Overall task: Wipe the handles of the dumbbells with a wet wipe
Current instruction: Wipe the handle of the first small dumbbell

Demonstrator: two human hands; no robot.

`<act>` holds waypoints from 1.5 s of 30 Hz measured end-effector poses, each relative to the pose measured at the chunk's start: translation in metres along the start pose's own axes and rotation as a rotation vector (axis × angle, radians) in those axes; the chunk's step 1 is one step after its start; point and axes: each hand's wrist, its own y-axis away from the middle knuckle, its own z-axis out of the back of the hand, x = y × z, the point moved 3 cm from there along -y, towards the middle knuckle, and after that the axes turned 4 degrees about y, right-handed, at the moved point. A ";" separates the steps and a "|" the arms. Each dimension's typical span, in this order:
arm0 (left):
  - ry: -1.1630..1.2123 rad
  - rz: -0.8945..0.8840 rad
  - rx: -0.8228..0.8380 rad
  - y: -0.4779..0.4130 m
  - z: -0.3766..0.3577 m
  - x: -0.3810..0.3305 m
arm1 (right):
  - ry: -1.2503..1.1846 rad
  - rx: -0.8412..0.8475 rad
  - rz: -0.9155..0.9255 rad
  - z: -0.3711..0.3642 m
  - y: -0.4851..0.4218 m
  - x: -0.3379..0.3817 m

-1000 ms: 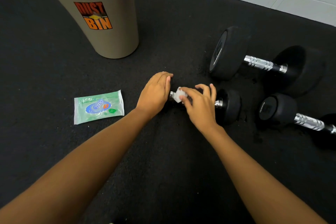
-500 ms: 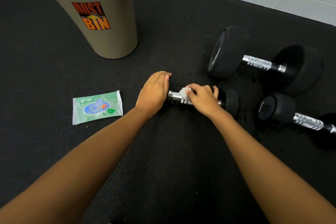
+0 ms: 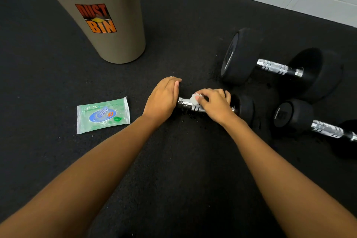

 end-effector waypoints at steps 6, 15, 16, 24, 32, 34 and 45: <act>-0.009 -0.010 -0.010 -0.001 0.000 0.001 | 0.042 -0.241 0.187 -0.006 0.022 0.007; -0.010 -0.007 -0.006 -0.002 0.001 -0.001 | -0.008 -0.173 0.135 -0.001 0.010 0.019; -0.011 -0.007 -0.008 -0.002 0.001 -0.001 | 0.001 -0.197 0.166 -0.001 0.017 0.019; -0.006 -0.003 -0.005 -0.001 0.001 -0.001 | -0.026 -0.309 0.271 -0.010 0.032 0.014; 0.017 0.033 0.012 -0.007 0.001 -0.001 | 0.116 -0.307 0.454 -0.020 0.044 0.007; 0.017 0.030 0.007 -0.005 0.000 0.000 | 0.136 -0.297 0.505 -0.017 0.044 0.003; 0.012 0.033 0.017 -0.003 -0.001 0.002 | -0.107 -0.241 0.108 -0.003 0.007 0.012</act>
